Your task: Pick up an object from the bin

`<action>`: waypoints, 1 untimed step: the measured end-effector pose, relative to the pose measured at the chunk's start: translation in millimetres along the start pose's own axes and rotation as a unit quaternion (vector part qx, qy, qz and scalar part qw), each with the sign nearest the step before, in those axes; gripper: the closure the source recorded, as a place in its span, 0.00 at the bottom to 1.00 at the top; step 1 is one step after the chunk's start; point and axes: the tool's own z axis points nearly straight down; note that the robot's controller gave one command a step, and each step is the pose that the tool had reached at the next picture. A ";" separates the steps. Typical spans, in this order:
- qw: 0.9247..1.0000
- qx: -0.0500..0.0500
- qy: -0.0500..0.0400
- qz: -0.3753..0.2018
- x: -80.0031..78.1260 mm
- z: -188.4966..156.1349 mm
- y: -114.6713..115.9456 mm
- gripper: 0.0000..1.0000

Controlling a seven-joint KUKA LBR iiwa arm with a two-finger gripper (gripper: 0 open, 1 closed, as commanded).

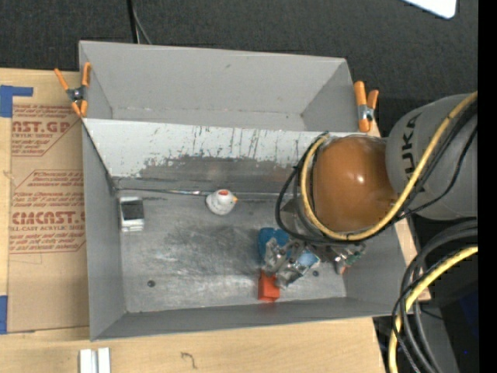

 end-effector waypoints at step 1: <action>1.000 0.000 0.000 0.004 -6.1 -5.0 -0.1 1.00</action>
Offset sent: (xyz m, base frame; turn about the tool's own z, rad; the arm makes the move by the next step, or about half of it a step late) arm -0.0056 -0.0010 0.0445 -0.0164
